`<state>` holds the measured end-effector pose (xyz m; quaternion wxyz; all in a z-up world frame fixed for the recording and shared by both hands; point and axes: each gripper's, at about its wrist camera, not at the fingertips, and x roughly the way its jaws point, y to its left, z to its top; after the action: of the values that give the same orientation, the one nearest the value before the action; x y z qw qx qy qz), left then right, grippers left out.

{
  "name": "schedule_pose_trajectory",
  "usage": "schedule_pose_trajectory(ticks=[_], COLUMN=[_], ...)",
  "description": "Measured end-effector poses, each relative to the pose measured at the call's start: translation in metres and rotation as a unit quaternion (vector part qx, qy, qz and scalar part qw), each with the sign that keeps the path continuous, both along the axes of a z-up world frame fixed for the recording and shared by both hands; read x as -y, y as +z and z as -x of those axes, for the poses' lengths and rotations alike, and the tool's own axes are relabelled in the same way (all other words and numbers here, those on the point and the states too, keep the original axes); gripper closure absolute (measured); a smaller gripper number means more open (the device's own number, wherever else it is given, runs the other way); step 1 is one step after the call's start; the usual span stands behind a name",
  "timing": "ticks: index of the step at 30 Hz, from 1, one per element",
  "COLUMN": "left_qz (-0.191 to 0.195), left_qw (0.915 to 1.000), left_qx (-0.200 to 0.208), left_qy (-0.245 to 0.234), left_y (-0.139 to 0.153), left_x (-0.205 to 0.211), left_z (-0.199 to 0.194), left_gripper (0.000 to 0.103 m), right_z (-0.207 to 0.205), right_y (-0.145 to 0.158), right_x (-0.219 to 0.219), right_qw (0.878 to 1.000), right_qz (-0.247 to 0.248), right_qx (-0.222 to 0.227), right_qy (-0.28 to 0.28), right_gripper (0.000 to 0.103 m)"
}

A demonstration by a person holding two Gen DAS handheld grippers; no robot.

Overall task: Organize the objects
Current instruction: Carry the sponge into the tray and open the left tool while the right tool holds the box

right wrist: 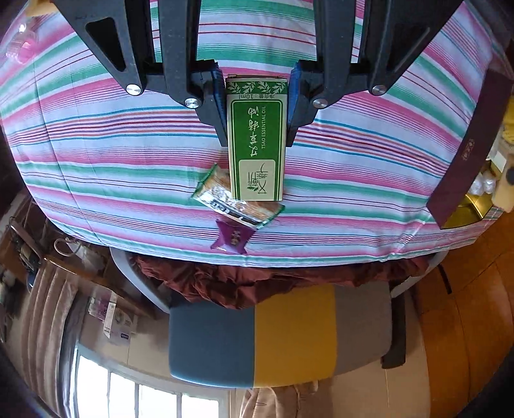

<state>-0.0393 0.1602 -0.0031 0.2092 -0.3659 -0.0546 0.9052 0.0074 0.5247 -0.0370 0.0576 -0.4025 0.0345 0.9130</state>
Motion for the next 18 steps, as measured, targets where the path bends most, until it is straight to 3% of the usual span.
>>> schedule_pose_trajectory(ticks=[4,8,11,14,18], left_qz=[0.009,0.031,0.016,0.014,0.039], left_qw=[0.9994,0.9975,0.9959,0.9958,0.9948], left_qx=[0.021,0.057,0.082,0.085,0.088], left_qy=[0.024,0.030,0.035,0.029,0.033], left_y=[-0.006,-0.019,-0.029,-0.032,-0.032], left_x=[0.026,0.043,0.053,0.057,0.054], left_z=[0.016,0.033,0.040,0.039,0.034], left_gripper=[0.050,0.050,0.050,0.048,0.045], right_z=[0.000,-0.002,-0.004,-0.006,-0.005], right_y=[0.010,0.024,0.034,0.041,0.042], right_x=[0.021,0.058,0.083,0.105,0.132], right_qw=[0.999,0.998,0.996,0.994,0.991], right_qz=[0.036,0.035,0.045,0.060,0.073], right_qx=[-0.005,-0.018,-0.030,-0.042,-0.043], right_qy=[0.015,0.046,0.066,0.086,0.107], right_gripper=[0.072,0.072,0.072,0.072,0.072])
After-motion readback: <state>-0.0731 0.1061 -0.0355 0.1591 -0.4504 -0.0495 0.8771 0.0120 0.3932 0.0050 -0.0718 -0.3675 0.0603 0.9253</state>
